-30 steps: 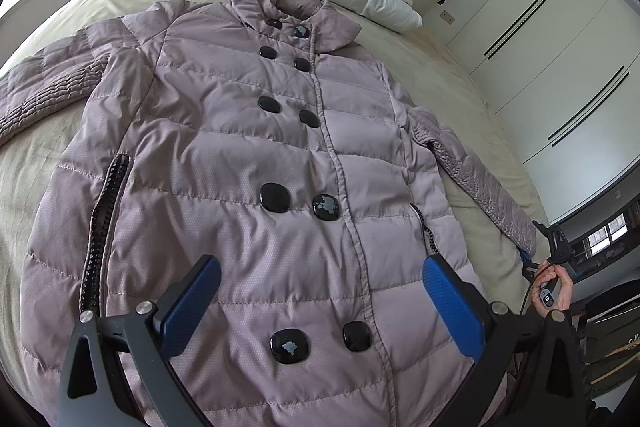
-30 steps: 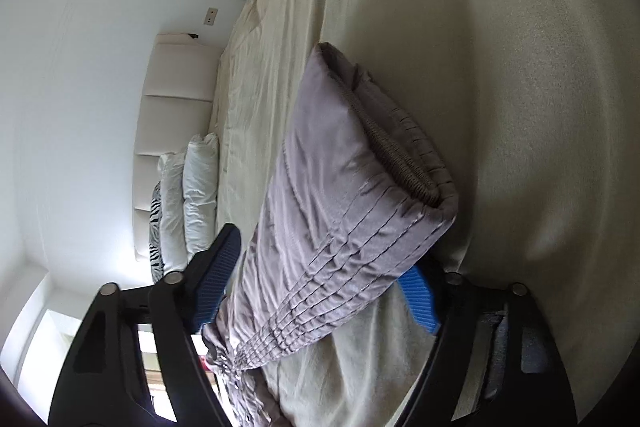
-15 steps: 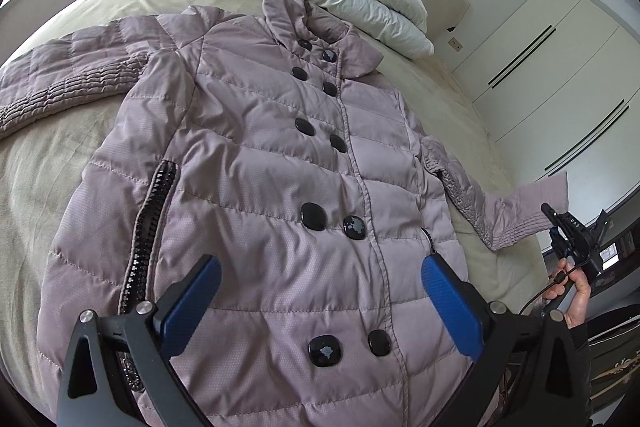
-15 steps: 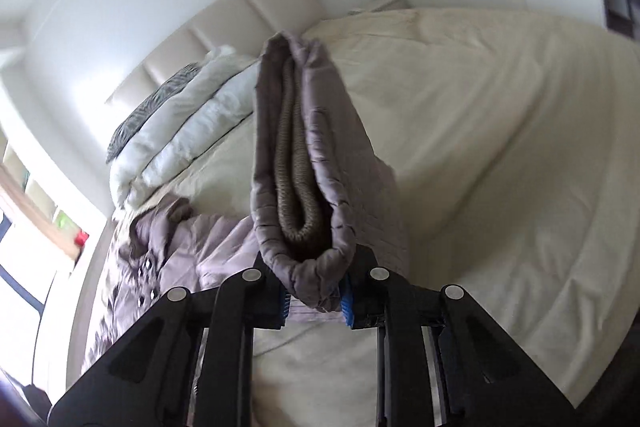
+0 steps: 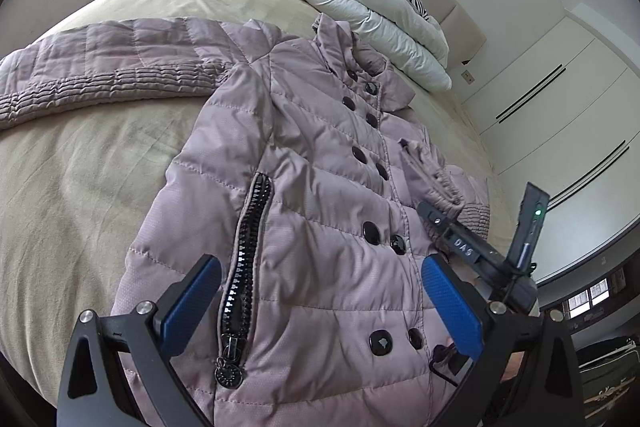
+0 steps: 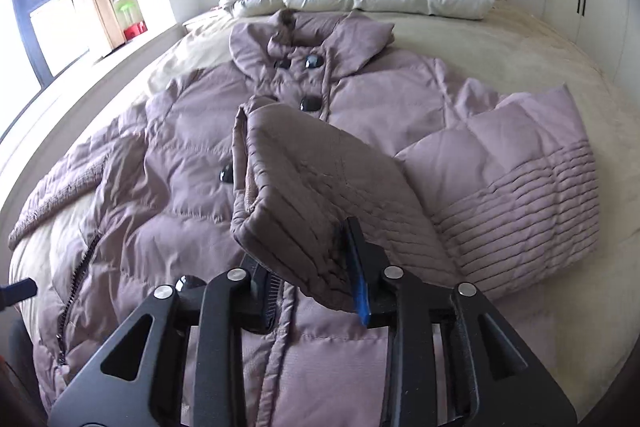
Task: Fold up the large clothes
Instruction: 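Lay the held sleeve across the coat front with the right gripper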
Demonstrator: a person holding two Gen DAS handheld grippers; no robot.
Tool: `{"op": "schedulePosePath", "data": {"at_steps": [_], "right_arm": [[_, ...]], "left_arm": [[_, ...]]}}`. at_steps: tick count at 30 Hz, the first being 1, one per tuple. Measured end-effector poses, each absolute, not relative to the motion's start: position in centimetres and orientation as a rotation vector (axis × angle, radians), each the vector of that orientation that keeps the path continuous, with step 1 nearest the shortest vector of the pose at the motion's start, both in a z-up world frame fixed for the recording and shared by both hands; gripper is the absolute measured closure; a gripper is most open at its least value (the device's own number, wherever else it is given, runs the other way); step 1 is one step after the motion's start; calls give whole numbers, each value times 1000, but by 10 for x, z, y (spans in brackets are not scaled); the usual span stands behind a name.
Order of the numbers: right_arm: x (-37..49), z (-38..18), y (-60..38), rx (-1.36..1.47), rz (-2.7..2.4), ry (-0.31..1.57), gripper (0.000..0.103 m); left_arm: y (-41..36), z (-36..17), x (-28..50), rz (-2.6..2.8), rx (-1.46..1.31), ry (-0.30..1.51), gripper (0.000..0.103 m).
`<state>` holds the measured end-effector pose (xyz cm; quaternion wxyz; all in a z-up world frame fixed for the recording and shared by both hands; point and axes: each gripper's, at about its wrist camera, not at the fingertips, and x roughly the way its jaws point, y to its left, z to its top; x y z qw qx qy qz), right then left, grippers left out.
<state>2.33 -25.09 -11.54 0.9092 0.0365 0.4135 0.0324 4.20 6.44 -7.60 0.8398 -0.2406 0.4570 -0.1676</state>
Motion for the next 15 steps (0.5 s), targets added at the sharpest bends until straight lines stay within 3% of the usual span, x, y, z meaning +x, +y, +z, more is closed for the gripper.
{"op": "schedulePosePath", "data": {"at_steps": [1, 2, 3, 5, 10, 15], "right_arm": [[17, -127, -249, 57, 70, 850, 62], [13, -130, -246, 44, 79, 839, 49], [7, -135, -236, 36, 93, 826, 29], [-2, -138, -233, 45, 114, 820, 7], [-25, -132, -240, 103, 168, 827, 7], [-64, -121, -310, 450, 234, 762, 7]], "left_arm": [[65, -78, 43, -354, -513, 971, 1], [65, -80, 44, -355, -515, 975, 1], [63, -81, 45, -362, -518, 978, 1], [57, -84, 48, -386, -534, 983, 1], [22, -86, 64, -485, -580, 1018, 1], [-41, -90, 93, -619, -620, 1072, 1]]}}
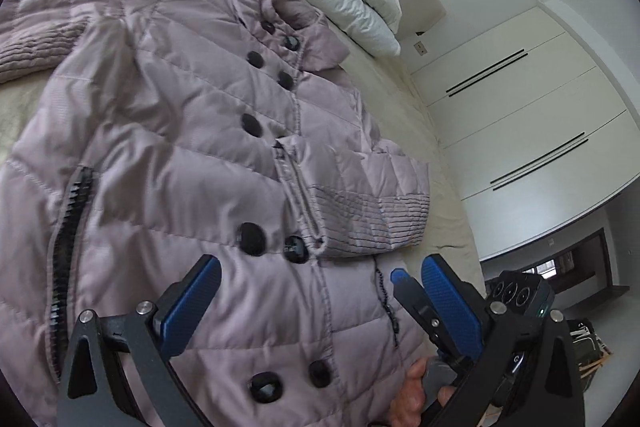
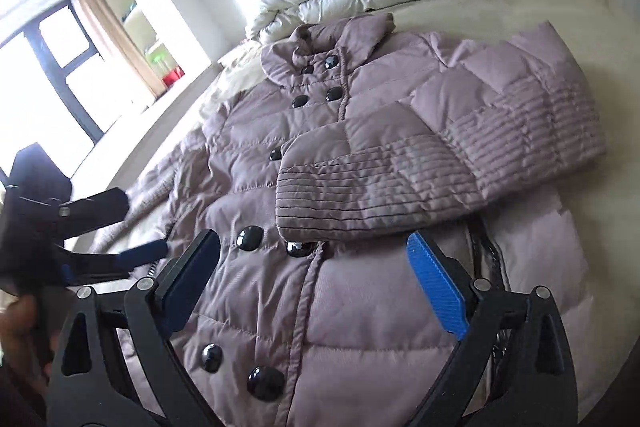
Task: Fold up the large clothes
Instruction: 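Lay the held sleeve across the coat front with the right gripper, then grasp the coat side edge with the left gripper and fold it toward the buttons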
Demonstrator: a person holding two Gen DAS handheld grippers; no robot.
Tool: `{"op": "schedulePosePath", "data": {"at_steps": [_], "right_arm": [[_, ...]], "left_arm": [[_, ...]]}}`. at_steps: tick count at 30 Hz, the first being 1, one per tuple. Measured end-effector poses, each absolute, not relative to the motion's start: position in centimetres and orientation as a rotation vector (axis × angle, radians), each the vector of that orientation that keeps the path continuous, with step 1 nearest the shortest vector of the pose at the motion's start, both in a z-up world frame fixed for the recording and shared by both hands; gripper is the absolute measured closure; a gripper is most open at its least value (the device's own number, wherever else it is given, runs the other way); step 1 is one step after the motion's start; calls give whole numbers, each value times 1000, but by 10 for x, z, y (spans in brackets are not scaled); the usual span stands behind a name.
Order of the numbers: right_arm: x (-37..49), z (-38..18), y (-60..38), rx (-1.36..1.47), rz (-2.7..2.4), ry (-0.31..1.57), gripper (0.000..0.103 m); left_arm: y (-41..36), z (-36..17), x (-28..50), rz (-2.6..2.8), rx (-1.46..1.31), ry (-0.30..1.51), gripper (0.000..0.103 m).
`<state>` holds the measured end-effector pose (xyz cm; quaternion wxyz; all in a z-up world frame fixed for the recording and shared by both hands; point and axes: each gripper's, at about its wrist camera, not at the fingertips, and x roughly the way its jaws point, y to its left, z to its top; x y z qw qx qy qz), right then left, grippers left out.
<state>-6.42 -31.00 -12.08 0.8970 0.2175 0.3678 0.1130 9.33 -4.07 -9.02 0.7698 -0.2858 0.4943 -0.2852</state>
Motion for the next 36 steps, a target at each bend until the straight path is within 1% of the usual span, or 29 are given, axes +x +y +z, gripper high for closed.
{"op": "schedulePosePath", "data": {"at_steps": [2, 5, 7, 8, 11, 13, 16, 18, 19, 20, 21, 22, 24, 27, 30, 36], "right_arm": [[-74, -128, -341, 593, 258, 736, 7], [-83, -147, -381, 768, 260, 729, 7], [-87, -161, -399, 857, 273, 716, 8], [-89, -165, -406, 889, 280, 702, 9], [-90, -173, -413, 915, 297, 688, 9], [-90, -175, -411, 888, 298, 691, 9], [-91, -178, -405, 854, 282, 690, 9], [-90, -179, -401, 831, 277, 694, 9], [-91, -179, -399, 826, 274, 694, 9], [-90, -179, -398, 823, 273, 695, 9], [-90, -180, -398, 821, 272, 697, 9], [-90, -179, -397, 820, 271, 698, 9], [-90, -179, -396, 818, 272, 700, 9], [-89, -178, -394, 817, 276, 704, 9], [-89, -175, -398, 848, 289, 707, 9], [-84, -162, -426, 1014, 271, 666, 7]], "left_arm": [[-65, -97, 108, -656, -645, 1111, 3], [-94, -110, 128, -684, -672, 1180, 10], [-106, -121, 142, -680, -688, 1224, 11], [-109, -127, 147, -676, -705, 1241, 14], [-113, -141, 160, -655, -754, 1279, 15], [-115, -146, 166, -642, -770, 1288, 18], [-116, -150, 172, -608, -764, 1302, 26], [-117, -151, 173, -588, -732, 1309, 42], [-119, -152, 174, -580, -720, 1317, 48], [-119, -153, 174, -572, -713, 1323, 62], [-120, -156, 175, -567, -716, 1328, 79], [-120, -159, 176, -575, -737, 1333, 80], [-120, -160, 177, -577, -740, 1323, 85], [-121, -146, 177, -595, -705, 1283, 87], [-109, -121, 182, -605, -693, 1225, 88], [-48, -59, 199, -573, -686, 1063, 88]]}}
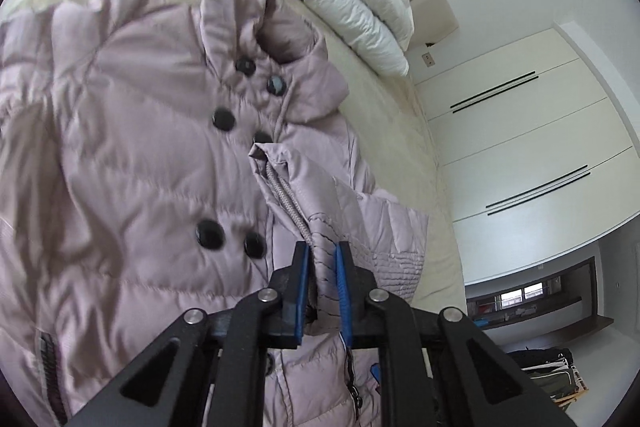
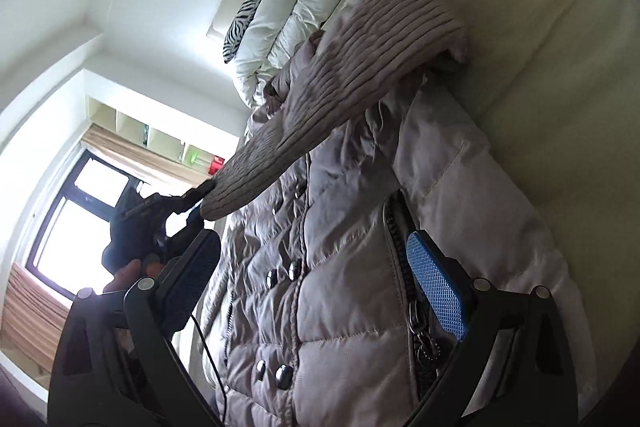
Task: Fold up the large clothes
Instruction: 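Grasp the coat side edge with the left gripper and fold it toward the buttons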
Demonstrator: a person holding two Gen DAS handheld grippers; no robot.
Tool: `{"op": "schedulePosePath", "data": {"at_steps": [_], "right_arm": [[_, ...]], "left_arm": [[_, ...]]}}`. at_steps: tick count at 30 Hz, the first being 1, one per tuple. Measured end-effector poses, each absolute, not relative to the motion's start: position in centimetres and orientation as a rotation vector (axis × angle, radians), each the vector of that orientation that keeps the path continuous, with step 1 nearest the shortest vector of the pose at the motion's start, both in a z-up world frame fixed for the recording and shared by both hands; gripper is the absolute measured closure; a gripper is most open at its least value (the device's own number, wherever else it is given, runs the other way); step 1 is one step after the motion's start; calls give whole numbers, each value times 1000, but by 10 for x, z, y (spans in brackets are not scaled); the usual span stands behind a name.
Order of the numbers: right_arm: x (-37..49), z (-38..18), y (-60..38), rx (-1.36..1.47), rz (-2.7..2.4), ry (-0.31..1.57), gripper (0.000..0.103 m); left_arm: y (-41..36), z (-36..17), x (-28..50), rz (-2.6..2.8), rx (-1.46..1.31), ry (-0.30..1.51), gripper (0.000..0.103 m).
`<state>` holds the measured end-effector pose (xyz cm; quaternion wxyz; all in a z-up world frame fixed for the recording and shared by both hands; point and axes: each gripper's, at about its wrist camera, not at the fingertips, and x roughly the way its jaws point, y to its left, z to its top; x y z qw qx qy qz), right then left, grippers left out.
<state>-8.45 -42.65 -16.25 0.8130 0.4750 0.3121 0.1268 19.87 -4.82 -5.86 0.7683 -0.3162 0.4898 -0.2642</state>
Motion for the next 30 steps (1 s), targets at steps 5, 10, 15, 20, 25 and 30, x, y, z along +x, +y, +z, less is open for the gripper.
{"op": "schedulePosePath", "data": {"at_steps": [5, 10, 15, 20, 25, 30], "right_arm": [[-54, -159, -449, 1239, 299, 609, 7], [0, -173, -443, 1442, 352, 604, 7], [52, -192, -420, 1511, 327, 655, 7], [90, -204, -417, 1511, 255, 641, 7], [112, -203, -425, 1498, 224, 626, 7], [119, -189, -444, 1430, 138, 553, 6]], "left_arm": [[7, -25, 219, -524, -710, 969, 89], [44, -12, 233, -494, -739, 909, 91], [66, -20, 249, -454, -742, 892, 91], [86, -45, 252, -430, -756, 912, 91], [106, -68, 261, -389, -781, 922, 92], [113, -88, 274, -352, -785, 939, 93]]}}
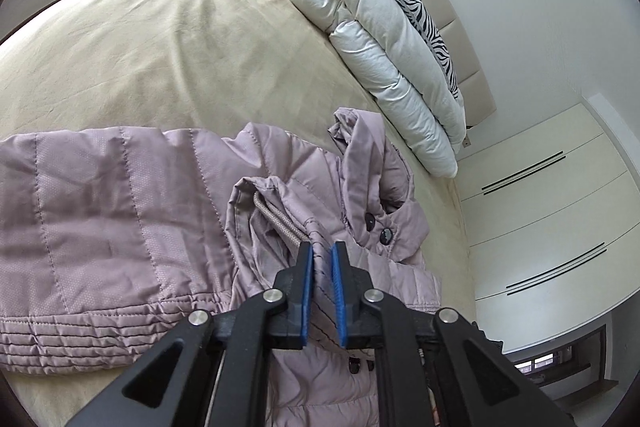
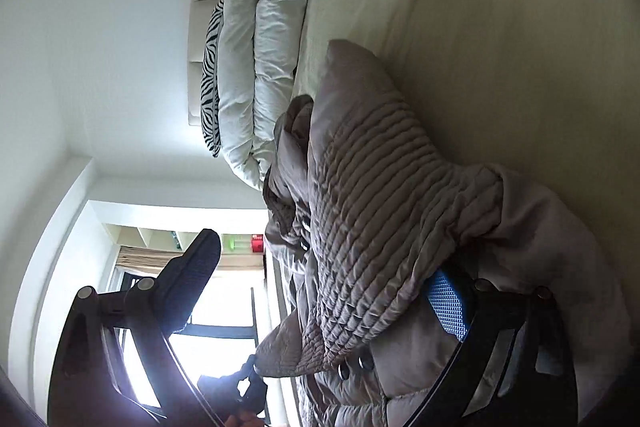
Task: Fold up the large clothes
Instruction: 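Grasp the coat side edge with the left gripper and fold it toward the buttons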
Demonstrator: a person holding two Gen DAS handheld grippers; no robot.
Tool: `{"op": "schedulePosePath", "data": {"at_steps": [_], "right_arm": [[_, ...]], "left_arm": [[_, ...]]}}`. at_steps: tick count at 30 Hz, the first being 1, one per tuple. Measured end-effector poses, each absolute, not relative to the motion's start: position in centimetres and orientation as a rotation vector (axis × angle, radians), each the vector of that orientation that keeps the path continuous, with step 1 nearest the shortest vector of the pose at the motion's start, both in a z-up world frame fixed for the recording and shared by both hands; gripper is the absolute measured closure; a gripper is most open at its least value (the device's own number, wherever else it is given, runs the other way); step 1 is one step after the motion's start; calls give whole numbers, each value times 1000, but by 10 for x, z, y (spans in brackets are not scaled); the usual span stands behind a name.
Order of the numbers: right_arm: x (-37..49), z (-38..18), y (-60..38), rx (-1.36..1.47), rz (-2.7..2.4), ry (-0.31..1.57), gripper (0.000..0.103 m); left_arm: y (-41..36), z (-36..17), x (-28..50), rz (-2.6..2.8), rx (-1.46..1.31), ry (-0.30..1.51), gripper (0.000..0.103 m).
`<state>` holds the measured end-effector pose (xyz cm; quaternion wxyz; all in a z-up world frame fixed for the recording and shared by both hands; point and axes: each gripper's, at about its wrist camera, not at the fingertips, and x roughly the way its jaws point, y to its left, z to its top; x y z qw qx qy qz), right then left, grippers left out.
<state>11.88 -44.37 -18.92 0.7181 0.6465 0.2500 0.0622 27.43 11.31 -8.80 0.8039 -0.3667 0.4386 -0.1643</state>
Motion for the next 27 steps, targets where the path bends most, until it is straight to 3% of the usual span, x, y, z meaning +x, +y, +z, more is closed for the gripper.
{"op": "schedulePosePath", "data": {"at_steps": [5, 10, 16, 18, 21, 27], "right_arm": [[105, -181, -470, 1335, 6, 478, 10], [106, -207, -485, 1360, 14, 494, 14], [99, -199, -475, 1187, 53, 620, 14], [85, -192, -469, 1122, 57, 681, 14], [66, -177, -466, 1083, 62, 717, 14], [57, -114, -465, 981, 96, 607, 14]], "left_arm": [[98, -110, 282, -350, -770, 983, 97], [87, -129, 290, -320, -761, 1008, 97], [90, -128, 284, -292, -766, 1004, 97], [91, -121, 279, -278, -744, 996, 91], [91, -110, 268, -262, -705, 979, 66], [82, -77, 257, -197, -580, 883, 64]]}}
